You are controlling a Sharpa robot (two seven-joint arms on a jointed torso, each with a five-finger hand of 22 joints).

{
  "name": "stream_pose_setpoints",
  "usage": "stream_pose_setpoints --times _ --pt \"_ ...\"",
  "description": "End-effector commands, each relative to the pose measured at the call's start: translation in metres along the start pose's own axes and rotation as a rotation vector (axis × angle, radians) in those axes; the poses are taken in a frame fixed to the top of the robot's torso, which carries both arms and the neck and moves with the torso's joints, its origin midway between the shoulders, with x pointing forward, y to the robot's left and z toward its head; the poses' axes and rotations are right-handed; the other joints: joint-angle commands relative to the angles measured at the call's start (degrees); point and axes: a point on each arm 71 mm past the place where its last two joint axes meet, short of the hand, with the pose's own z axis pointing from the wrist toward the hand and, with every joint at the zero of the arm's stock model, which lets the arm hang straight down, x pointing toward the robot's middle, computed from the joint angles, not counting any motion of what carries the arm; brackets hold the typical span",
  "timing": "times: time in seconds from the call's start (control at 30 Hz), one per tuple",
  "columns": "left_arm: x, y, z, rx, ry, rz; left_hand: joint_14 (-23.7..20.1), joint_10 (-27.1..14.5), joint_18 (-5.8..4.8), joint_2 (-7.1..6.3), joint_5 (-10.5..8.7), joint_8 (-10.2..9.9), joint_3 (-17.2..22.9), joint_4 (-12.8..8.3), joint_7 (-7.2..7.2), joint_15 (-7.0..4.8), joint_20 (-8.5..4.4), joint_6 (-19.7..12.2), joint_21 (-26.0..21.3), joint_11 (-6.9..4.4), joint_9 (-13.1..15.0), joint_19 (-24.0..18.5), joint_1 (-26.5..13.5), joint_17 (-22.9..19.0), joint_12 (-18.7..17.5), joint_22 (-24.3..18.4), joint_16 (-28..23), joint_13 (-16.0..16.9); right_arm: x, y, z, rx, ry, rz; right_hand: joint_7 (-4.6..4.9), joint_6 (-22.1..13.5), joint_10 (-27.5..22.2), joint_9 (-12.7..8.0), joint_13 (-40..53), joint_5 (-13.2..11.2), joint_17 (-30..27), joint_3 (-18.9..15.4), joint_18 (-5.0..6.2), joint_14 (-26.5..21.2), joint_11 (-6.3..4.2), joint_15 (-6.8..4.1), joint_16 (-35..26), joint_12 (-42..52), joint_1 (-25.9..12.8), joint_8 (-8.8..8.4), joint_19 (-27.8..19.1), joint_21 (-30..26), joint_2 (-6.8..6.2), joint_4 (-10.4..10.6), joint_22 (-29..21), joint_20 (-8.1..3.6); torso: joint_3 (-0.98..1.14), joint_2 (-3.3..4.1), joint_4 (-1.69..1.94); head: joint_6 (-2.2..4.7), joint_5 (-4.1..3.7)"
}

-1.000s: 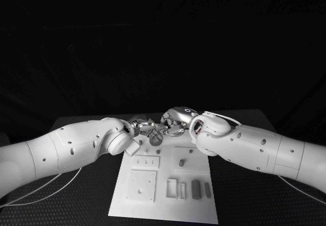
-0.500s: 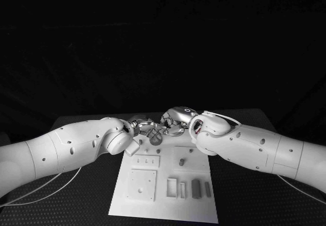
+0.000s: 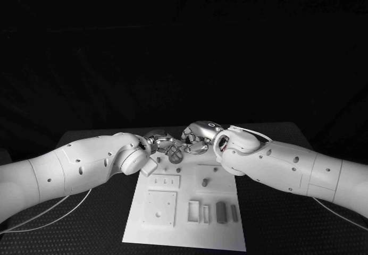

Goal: Assemble the parts on the task board

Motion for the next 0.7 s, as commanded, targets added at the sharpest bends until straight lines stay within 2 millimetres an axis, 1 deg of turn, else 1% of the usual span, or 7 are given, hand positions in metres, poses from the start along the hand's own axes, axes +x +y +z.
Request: stream_pose_setpoints --times 0.03,0.23,0.3,0.33,0.5,0.63,0.7 --pt "0.001 -0.004 0.000 0.017 -0.001 0.011 0.47 0.60 -0.21 -0.33 -0.44 0.40 1.41 0.07 -0.72 0.00 -0.24 1.11 0.27 -0.05 0.47 0.17 -0.60 0.12 0.29 1.02 0.42 0.13 0.004 -0.001 -0.001 -0.004 0.029 0.014 2.41 3.92 0.24 1.85 0.02 0.12 -0.08 0.19 2.55 0.22 0.01 -0.28 -0.12 -0.17 -0.63 0.03 0.39 0.28 -0.74 0.13 0.04 -0.13 -0.01 0.00 -0.07 -0.07 0.09" --pt "-0.001 -0.002 0.000 0.014 -0.018 0.014 0.96 1.14 -0.28 -0.45 -0.33 0.60 2.24 -0.05 -0.85 -0.23 -0.43 1.57 0.52 -0.23 0.83 0.50 -0.85 0.25 0.50 1.11 0.81 0.32 0.004 -0.003 -0.001 -0.009 0.021 0.049 3.56 0.09 -0.97 1.02 -0.11 0.21 -0.15 -3.36 2.55 -0.27 1.05 0.56 -0.61 -0.88 -3.23 -2.29 0.13 -0.07 -4.50 0.15 -0.04 -0.06 0.03 0.00 -0.06 -0.04 0.11" --pt "-0.002 -0.001 0.000 0.010 -0.022 0.017 1.07 1.26 -0.30 -0.42 -0.37 0.64 2.36 -0.06 -0.89 -0.28 -0.47 1.67 0.57 -0.27 0.91 0.56 -0.93 0.28 0.54 1.12 0.89 0.36 0.003 -0.005 -0.002 -0.009 0.010 0.059 4.73 -4.34 -2.09 -0.01 -0.18 0.28 -0.13 -5.91 2.55 -0.91 2.16 1.51 -0.91 -1.35 -4.61 -4.75 -0.48 -0.36 -6.31 -0.16 -0.03 -0.02 0.05 0.00 -0.02 -0.01 0.12" --pt "-0.003 -0.001 0.000 0.008 -0.022 0.020 1.10 1.29 -0.30 -0.41 -0.40 0.65 2.40 -0.07 -0.90 -0.30 -0.49 1.69 0.59 -0.28 0.94 0.58 -0.95 0.29 0.56 1.13 0.92 0.37 0.002 -0.007 -0.003 -0.009 0.002 0.062 5.56 -5.60 -2.96 -0.29 -0.19 0.28 -0.06 -7.55 2.55 -1.41 2.90 2.30 -1.09 -1.50 -4.25 -5.42 -1.13 -0.71 -6.04 -0.20 -0.04 -0.08 0.06 0.00 -0.02 -0.01 0.13" --pt "-0.005 0.002 -0.001 -0.001 -0.008 0.035 1.30 1.50 -0.35 -0.27 -0.64 0.74 2.59 -0.12 -0.97 -0.40 -0.58 1.85 0.69 -0.34 1.12 0.66 -1.12 0.34 0.63 1.15 1.07 0.45 -0.005 -0.019 -0.009 -0.001 -0.061 0.093 7.17 -10.06 -5.20 -1.29 -0.38 0.89 0.01 -11.31 2.55 -3.10 4.49 3.82 -1.74 -1.78 -4.18 -7.76 -2.93 -1.82 -7.19 -0.04 -0.14 0.39 0.06 0.01 0.00 -0.06 0.09" --pt "-0.008 0.005 -0.003 -0.009 0.001 0.051 1.38 1.57 -0.39 -0.22 -0.69 0.75 2.68 -0.21 -0.99 -0.45 -0.61 1.87 0.71 -0.36 1.21 0.61 -1.15 0.36 0.65 1.16 1.13 0.48 -0.011 -0.036 -0.018 0.002 -0.105 0.151 7.72 -11.27 -6.05 -1.40 -0.56 1.70 0.05 -12.57 2.55 -3.74 5.12 4.43 -1.85 -1.53 -4.51 -8.23 -3.42 -2.27 -8.01 0.25 -0.22 0.85 0.07 -0.03 -0.04 -0.12 0.15" --pt "-0.011 0.007 -0.004 -0.015 0.001 0.056 1.41 1.62 -0.47 -0.18 -0.28 0.75 2.84 -0.39 -1.00 -0.48 -0.65 1.88 0.72 -0.37 1.32 0.51 -1.20 0.38 0.65 1.17 1.19 0.51 -0.013 -0.046 -0.024 0.011 -0.119 0.179 7.87 -11.53 -6.29 -1.37 -0.64 1.83 0.07 -14.38 2.55 -3.95 5.24 4.59 -1.86 -1.46 -7.16 -8.28 -3.64 -2.38 -8.82 0.89 -0.21 1.12 0.06 -0.02 -0.05 -0.16 0.26"
